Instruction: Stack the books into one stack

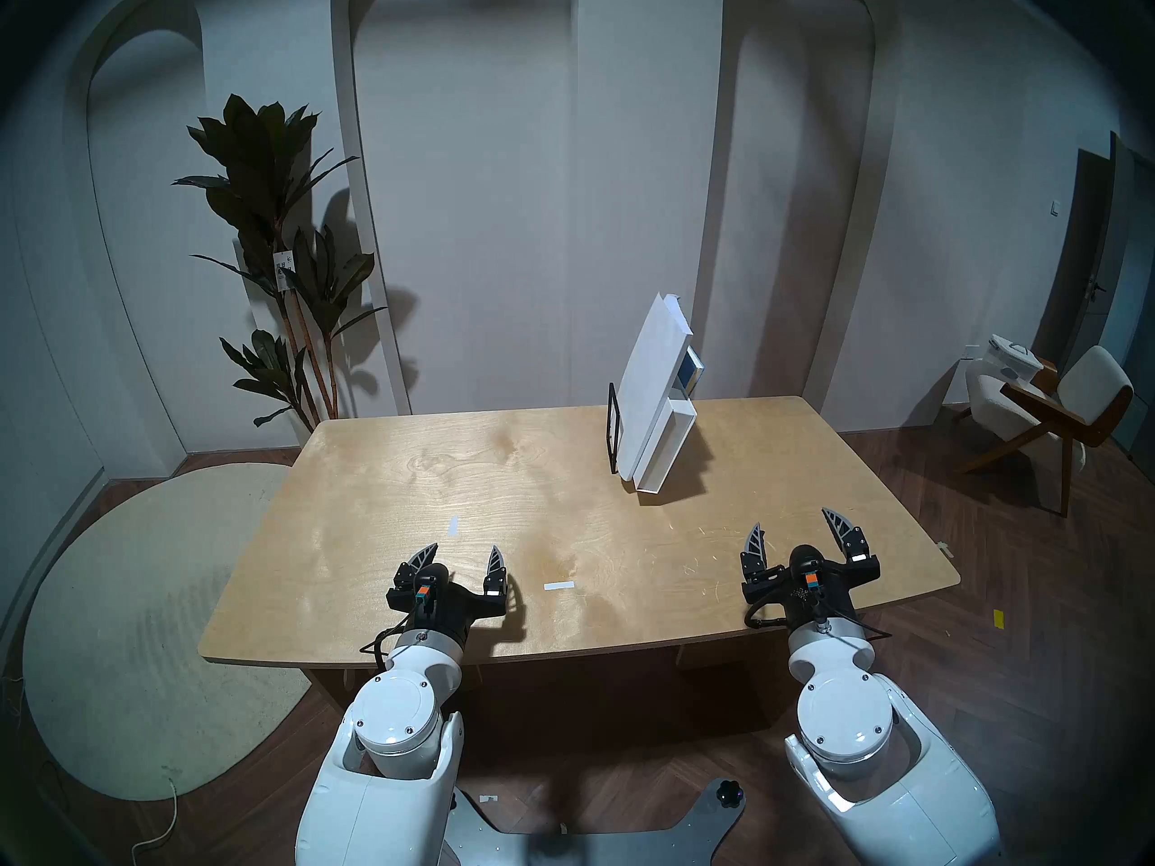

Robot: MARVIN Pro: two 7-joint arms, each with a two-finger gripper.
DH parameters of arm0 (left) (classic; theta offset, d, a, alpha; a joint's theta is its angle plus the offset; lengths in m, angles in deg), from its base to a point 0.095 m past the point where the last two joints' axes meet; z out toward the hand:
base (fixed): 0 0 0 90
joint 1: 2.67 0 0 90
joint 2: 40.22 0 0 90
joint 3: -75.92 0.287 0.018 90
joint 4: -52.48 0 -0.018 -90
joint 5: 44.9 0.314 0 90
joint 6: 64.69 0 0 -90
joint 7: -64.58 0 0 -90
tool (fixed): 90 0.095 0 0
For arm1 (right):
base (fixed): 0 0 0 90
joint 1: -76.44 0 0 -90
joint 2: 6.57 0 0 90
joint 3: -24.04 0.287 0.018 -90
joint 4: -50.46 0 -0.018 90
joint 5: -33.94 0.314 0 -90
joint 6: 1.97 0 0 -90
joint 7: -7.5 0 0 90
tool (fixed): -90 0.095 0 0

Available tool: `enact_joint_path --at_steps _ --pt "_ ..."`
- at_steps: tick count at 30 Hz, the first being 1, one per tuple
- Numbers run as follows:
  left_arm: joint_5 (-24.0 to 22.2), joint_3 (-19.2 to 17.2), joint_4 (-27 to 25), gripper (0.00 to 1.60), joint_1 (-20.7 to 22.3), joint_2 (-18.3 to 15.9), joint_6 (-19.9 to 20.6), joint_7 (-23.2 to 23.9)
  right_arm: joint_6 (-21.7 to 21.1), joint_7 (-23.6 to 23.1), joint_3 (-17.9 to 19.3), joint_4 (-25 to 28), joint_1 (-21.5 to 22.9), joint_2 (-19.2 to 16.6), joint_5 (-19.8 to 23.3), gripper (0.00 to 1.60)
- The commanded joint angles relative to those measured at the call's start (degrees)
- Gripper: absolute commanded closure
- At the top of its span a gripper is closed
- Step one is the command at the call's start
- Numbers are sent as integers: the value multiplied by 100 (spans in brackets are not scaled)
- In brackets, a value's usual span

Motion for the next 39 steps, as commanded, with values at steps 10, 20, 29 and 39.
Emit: enact_joint_path --at_steps 10,20,29,39 --pt "0 -6 -101 0 33 3 -23 -2 522 206 -214 -543 1144 71 -758 0" --pt "2 -7 -96 0 36 4 -25 0 839 -75 -281 -1105 1812 446 -979 0" --pt "2 -8 -88 0 40 5 -27 1 928 -454 -301 -1320 2267 702 -1141 0" --pt "4 -8 -81 0 43 6 -28 3 995 -803 -250 -1949 2915 1335 -1293 0"
